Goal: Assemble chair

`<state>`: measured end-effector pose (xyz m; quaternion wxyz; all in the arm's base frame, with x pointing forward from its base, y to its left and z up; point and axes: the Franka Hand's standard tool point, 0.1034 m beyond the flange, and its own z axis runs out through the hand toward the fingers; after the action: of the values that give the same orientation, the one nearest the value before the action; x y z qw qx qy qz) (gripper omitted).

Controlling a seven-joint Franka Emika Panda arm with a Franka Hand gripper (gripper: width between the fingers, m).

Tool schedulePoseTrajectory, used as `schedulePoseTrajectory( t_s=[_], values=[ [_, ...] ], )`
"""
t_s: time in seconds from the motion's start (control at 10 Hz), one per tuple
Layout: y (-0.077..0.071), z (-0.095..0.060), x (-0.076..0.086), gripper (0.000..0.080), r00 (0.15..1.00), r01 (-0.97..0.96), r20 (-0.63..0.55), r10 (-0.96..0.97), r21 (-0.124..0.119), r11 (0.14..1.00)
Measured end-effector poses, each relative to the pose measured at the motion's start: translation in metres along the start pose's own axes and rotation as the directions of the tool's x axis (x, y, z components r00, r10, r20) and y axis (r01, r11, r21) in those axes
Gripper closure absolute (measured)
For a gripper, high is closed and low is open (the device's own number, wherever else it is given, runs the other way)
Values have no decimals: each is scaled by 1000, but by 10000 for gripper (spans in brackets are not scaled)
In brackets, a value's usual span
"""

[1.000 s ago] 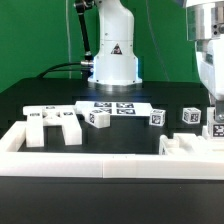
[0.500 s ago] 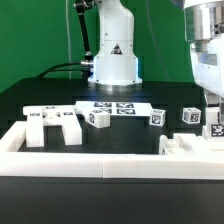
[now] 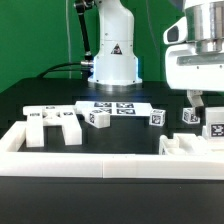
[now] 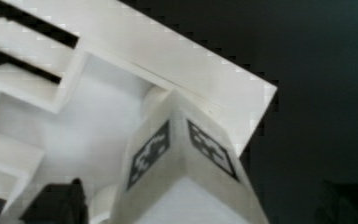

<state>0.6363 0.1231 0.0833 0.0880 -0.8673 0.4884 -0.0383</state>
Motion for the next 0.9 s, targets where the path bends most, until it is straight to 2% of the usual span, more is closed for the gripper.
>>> schedulePoseTrajectory(
  t_s=[0.2,0.8,0.9],
  values=[
    [0,0,-1,150,981,192,-1,-192,-3,981],
    [6,3,1,150,853,523,1,-523,-12,853],
    [5,3,1,241,853,522,1,-522,-11,853]
  ],
)
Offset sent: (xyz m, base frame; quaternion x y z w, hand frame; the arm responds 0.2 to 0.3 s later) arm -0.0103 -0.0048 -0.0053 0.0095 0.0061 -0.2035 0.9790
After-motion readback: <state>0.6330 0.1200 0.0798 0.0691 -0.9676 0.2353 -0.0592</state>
